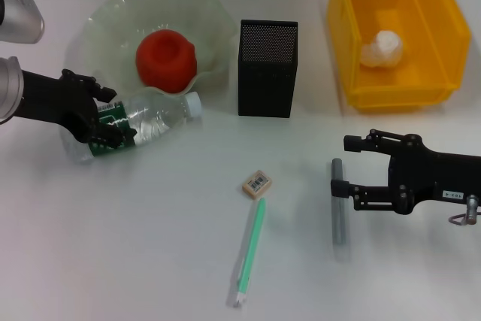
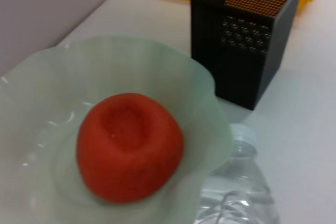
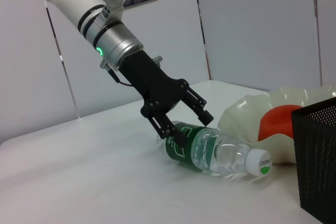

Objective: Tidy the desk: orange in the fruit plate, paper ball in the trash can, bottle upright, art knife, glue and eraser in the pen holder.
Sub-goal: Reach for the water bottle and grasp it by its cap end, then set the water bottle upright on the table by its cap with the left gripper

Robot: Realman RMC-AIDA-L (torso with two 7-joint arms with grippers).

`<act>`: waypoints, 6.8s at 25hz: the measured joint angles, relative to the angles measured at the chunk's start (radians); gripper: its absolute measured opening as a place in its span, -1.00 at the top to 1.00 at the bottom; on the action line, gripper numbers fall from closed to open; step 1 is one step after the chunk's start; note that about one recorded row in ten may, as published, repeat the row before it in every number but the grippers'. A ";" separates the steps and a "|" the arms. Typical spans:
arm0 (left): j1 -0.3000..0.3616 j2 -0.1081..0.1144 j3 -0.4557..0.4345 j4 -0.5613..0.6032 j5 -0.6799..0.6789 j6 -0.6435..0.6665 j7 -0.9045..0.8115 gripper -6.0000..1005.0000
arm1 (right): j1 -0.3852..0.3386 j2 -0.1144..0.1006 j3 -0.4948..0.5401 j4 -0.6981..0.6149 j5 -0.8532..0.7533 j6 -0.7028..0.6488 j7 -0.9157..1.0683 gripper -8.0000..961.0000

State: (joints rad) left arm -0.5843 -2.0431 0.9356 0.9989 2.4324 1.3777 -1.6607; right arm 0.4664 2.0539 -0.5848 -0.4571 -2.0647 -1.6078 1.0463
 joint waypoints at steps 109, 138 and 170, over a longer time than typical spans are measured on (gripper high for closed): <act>0.066 -0.021 0.059 0.079 -0.469 0.159 0.067 0.10 | -0.009 0.001 -0.003 -0.003 -0.013 -0.013 -0.008 -0.73; 0.165 -0.003 -0.327 -0.120 -0.543 0.245 0.316 0.09 | 0.000 0.005 -0.003 -0.003 -0.025 -0.026 -0.015 -0.73; 0.175 -0.005 -0.385 -0.204 -0.558 0.153 0.467 0.08 | 0.000 0.008 -0.003 -0.003 -0.024 -0.026 -0.026 -0.73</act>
State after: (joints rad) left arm -0.4091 -2.0479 0.5507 0.7945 1.8744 1.5308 -1.1933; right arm 0.4664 2.0616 -0.5875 -0.4599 -2.0892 -1.6337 1.0200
